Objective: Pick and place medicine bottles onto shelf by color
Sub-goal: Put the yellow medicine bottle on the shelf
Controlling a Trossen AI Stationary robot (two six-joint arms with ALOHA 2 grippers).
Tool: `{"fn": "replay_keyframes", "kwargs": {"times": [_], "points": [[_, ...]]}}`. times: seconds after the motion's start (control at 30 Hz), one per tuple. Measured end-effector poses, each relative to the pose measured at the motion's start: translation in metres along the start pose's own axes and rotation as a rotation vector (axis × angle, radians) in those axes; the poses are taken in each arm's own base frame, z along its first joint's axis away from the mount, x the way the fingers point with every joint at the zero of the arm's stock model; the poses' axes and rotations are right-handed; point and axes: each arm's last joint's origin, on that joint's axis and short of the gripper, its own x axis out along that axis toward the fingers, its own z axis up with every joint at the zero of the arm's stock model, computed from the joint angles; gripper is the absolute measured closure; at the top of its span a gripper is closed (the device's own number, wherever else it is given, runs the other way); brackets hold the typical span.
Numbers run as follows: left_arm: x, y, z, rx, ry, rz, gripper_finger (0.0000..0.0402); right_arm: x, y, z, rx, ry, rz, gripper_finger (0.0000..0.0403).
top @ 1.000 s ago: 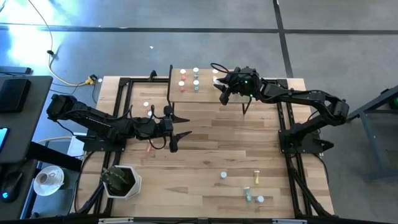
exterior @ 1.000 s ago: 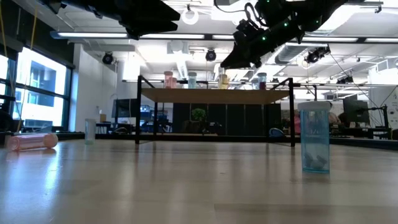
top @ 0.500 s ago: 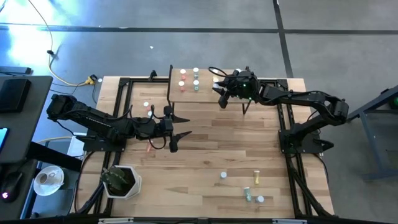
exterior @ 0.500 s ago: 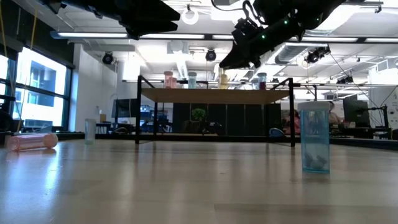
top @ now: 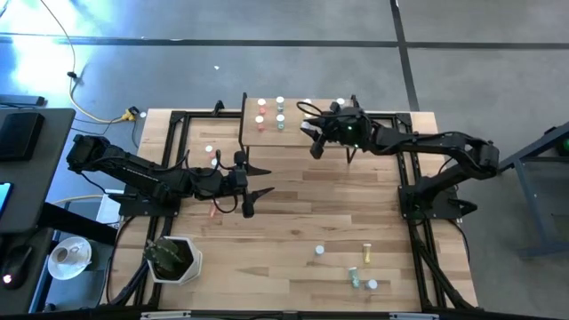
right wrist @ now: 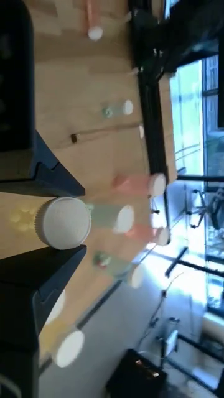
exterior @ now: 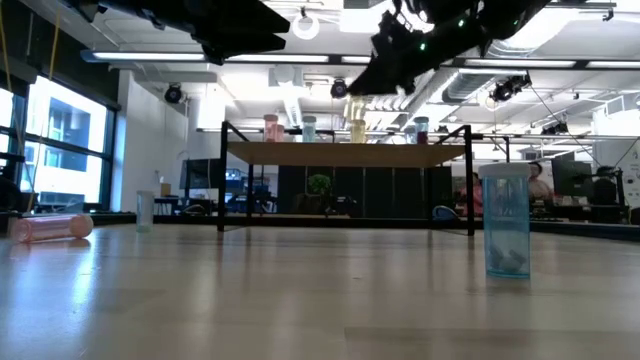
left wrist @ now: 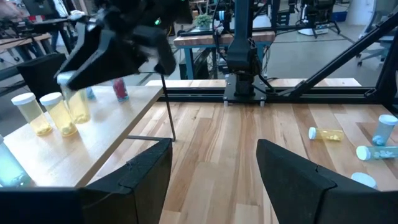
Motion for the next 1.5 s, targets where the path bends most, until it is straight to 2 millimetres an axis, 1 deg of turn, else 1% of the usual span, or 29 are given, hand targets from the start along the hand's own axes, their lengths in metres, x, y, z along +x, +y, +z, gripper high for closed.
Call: {"fn": "replay_keyframes", "kwargs": {"times": [0.07,0.17,0.27,0.33,0.37,0.4,0.47,0.53,0.6,0.67,0.77,0.8,0.87,0.93,1.03,1.13,1.23,1.37,1.5], "points": [[0.0,0.0,0.0,0.0,0.0,0.0,0.0177,-0.01,0.003,0.008,-0.011,-0.037,0.014,0.0299],[0.0,0.0,0.0,0.0,0.0,0.0,0.0177,-0.031,0.006,0.024,-0.046,-0.107,0.051,0.0299],[0.0,0.0,0.0,0.0,-0.001,0.0,0.0177,-0.058,0.007,0.039,-0.089,-0.186,0.068,0.0301],[0.0,0.0,0.0,0.0,-0.001,0.0,0.0177,-0.077,0.004,0.045,-0.097,-0.203,0.074,0.0304],[0.0,0.0,0.0,-0.001,-0.001,0.0,0.0177,-0.085,0.003,0.046,-0.095,-0.213,0.073,0.0304],[0.0,0.0,0.0,-0.001,-0.002,0.0,0.0177,-0.09,0.003,0.042,-0.092,-0.229,0.077,0.0305],[0.0,0.0,0.0,-0.001,-0.002,0.0,0.0177,-0.095,0.004,0.025,-0.068,-0.255,0.095,0.0305],[0.0,0.0,0.0,-0.002,-0.003,0.0,0.0177,-0.092,0.006,0.002,-0.035,-0.271,0.078,0.0306],[0.0,0.0,0.001,-0.003,-0.007,0.0,0.0177,-0.089,0.006,-0.014,0.004,-0.285,0.039,0.0306],[0.0,0.0,0.001,-0.003,-0.008,0.0,0.0177,-0.087,0.003,-0.019,0.038,-0.303,0.015,0.0306],[0.0,0.0,0.001,-0.005,-0.011,0.0,0.0177,-0.075,-0.001,-0.028,0.07,-0.246,-0.003,0.0306],[0.0,0.0,0.001,-0.006,-0.013,0.001,0.0177,-0.07,-0.004,-0.029,0.072,-0.223,-0.012,0.0306],[0.0,0.0,0.001,-0.006,-0.014,0.001,0.0177,-0.059,-0.01,-0.024,0.092,-0.209,-0.031,0.0306],[0.0,0.0,0.001,-0.006,-0.014,0.0,0.0177,-0.046,-0.015,-0.02,0.101,-0.17,-0.012,0.0306],[0.0,0.0,0.001,-0.006,-0.014,0.0,0.0177,-0.027,-0.017,-0.02,0.094,-0.089,0.017,0.0306],[0.0,0.0,0.001,-0.006,-0.014,0.0,0.0177,-0.014,-0.016,-0.015,0.092,-0.085,0.02,0.0306],[0.0,0.0,0.001,-0.006,-0.014,0.0,0.0177,-0.002,-0.015,-0.024,0.091,-0.026,0.025,0.0306],[0.0,0.0,0.001,-0.006,-0.014,0.0,0.0177,0.005,-0.015,-0.026,0.09,-0.015,0.017,0.0306],[0.0,0.0,0.001,-0.006,-0.014,0.0,0.0177,0.005,-0.015,-0.029,0.08,0.01,-0.002,0.0306]]}}
